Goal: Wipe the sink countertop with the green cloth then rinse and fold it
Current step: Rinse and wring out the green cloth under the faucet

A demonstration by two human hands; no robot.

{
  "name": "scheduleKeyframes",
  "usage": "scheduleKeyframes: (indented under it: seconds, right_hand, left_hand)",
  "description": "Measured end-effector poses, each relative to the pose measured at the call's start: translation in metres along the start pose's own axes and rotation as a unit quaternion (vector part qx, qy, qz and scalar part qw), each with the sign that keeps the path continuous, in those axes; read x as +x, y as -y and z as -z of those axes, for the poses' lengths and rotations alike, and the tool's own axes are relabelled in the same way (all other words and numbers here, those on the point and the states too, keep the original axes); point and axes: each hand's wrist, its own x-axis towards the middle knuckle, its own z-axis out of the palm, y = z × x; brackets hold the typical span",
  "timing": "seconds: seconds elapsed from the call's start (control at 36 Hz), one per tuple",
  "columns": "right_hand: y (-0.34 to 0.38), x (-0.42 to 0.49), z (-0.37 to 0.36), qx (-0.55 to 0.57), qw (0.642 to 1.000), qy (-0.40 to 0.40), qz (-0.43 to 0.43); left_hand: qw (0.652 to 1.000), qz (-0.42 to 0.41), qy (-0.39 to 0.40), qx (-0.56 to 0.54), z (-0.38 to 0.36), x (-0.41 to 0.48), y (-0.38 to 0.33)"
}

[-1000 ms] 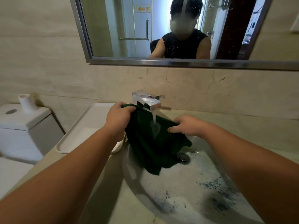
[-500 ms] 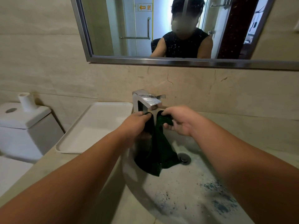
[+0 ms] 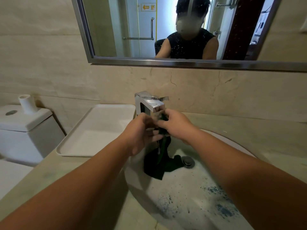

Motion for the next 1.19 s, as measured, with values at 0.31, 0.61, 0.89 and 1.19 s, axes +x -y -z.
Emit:
scheduleKeyframes:
  seconds: [0.31, 0.61, 0.89, 1.19]
  right_hand:
    - [0.000, 0.001, 0.005, 0.387, 0.917, 0.041, -0.088]
    - [0.002, 0.005, 0.035, 0.553, 0.825, -0.036, -0.110]
    - [-0.027, 0.013, 0.071, 0.659, 0.728, -0.148, -0.121]
    - [-0.041, -0.011, -0.028, 0.410, 0.905, -0.030, -0.108]
  left_hand:
    - [0.967, 0.024, 0.013, 0.254, 0.014, 0.015, 0.020]
    - [0.915, 0.048, -0.084, 0.391, 0.001, 0.029, 0.041]
    - [0.911, 0.112, -0.108, 0.382, 0.009, 0.035, 0.035]
    - [0.996, 0.073, 0.021, 0.050, -0.011, 0.025, 0.036]
